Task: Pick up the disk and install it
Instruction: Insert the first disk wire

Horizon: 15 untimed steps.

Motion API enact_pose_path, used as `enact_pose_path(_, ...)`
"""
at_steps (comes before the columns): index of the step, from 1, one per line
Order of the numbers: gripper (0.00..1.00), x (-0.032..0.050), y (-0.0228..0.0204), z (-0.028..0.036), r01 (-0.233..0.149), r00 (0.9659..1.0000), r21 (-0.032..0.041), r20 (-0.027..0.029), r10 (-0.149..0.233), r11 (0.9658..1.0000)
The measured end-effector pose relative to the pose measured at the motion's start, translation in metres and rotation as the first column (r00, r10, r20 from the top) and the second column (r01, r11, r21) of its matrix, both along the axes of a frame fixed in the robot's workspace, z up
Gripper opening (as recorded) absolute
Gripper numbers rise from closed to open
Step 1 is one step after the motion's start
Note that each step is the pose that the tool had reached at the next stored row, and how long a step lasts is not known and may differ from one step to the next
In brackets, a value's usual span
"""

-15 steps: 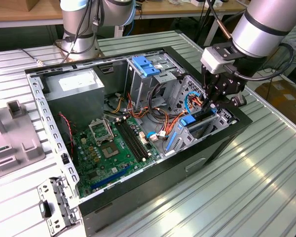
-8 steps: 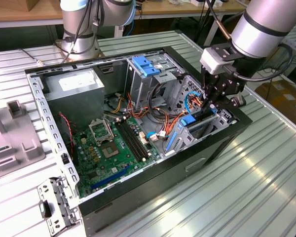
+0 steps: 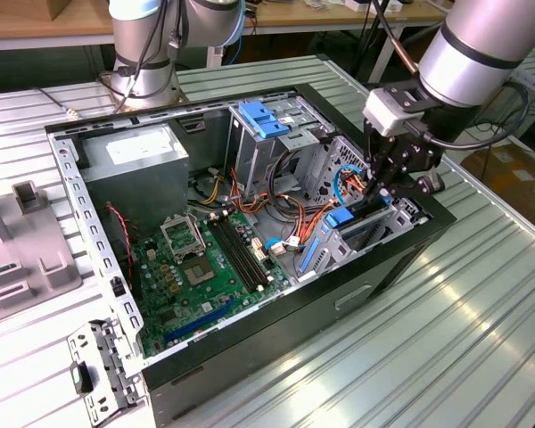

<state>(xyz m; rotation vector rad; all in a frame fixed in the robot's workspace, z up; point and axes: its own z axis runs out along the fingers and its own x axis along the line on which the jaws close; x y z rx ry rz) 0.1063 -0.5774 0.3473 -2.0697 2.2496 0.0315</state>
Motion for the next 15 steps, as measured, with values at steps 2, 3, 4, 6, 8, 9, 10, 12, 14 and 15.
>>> enact_pose_path(2,0.17,0.0009,0.0,-0.0003,-0.013,0.9999,0.0001,0.0,0.013,0.9999)
enact_pose_path(3,0.17,0.001,0.0001,-0.0005,-0.015,0.9999,0.0002,0.0,0.015,0.9999)
enact_pose_path(4,0.17,0.001,0.0001,-0.0008,-0.015,0.9999,0.0007,-0.0001,0.015,0.9999)
enact_pose_path(6,0.17,0.0011,0.0001,-0.0015,-0.015,0.9999,0.0026,0.0,0.015,0.9999)
enact_pose_path(8,0.17,0.0012,0.0002,-0.0028,-0.015,0.9999,0.0062,-0.0001,0.015,0.9999)
enact_pose_path(9,0.17,0.0013,0.0002,-0.0037,-0.015,0.9999,0.0076,-0.0002,0.015,0.9999)
enact_pose_path(10,0.17,0.0013,0.0002,-0.0043,-0.015,0.9999,0.0083,-0.0003,0.015,0.9999)
enact_pose_path(12,0.17,0.0015,0.0001,-0.0053,-0.015,0.9999,0.0102,-0.0004,0.015,0.9998)
enact_pose_path(14,0.17,0.0015,0.0001,-0.0058,-0.015,0.9999,0.0124,-0.0004,0.015,0.9998)
enact_pose_path(15,0.17,0.0015,0.0001,-0.0058,-0.015,0.9999,0.0129,-0.0004,0.015,0.9998)
